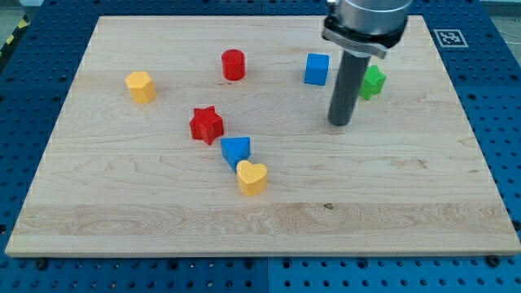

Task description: Place your arm to the left of the red star

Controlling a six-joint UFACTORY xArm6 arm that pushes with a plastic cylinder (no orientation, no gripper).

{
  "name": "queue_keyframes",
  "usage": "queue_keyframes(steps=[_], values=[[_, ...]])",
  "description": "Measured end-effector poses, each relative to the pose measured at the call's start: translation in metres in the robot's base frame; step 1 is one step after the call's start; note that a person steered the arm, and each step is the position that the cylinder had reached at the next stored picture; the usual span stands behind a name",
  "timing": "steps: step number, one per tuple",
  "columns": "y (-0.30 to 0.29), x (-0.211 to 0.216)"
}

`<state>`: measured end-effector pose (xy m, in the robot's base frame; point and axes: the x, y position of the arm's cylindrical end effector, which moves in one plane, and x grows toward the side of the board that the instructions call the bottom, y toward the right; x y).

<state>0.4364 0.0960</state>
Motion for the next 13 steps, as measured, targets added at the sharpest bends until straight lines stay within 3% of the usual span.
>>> queue_keyframes(steps=[3,6,9,11,13], values=[[-0.094,0.035],[-0.1,0.038],[-0.107,0.02],[-0.147,-0.016],[-0.182,-0.018]])
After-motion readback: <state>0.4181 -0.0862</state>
